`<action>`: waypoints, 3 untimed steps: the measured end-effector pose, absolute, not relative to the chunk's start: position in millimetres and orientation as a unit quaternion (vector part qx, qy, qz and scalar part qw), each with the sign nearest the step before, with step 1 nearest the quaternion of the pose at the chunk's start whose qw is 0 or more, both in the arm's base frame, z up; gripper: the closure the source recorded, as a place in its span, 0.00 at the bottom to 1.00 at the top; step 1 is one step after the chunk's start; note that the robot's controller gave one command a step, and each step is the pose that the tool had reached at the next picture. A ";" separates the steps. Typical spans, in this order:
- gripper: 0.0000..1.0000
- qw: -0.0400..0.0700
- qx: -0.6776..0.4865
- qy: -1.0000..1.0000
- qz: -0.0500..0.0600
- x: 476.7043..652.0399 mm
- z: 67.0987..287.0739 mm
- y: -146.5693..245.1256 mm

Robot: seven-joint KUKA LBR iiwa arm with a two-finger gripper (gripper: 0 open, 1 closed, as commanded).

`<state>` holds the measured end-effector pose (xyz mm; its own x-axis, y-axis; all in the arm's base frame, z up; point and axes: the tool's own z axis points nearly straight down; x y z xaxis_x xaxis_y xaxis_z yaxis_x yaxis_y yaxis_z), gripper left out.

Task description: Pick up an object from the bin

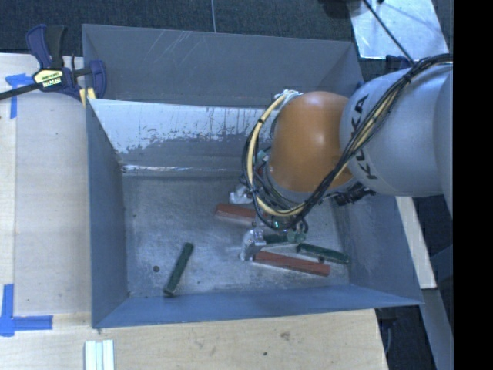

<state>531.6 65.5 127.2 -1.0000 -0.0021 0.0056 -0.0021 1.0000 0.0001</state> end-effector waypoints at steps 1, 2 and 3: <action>0.00 -0.001 0.000 -1.000 0.000 533.7 131.3 65.2; 0.00 -0.001 0.011 -1.000 0.000 527.3 102.4 -2.8; 0.00 -0.001 -0.039 -0.999 0.000 514.9 130.4 -44.2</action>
Offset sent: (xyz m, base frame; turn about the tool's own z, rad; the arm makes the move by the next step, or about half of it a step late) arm -0.0124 -0.1465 -0.0572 -0.0352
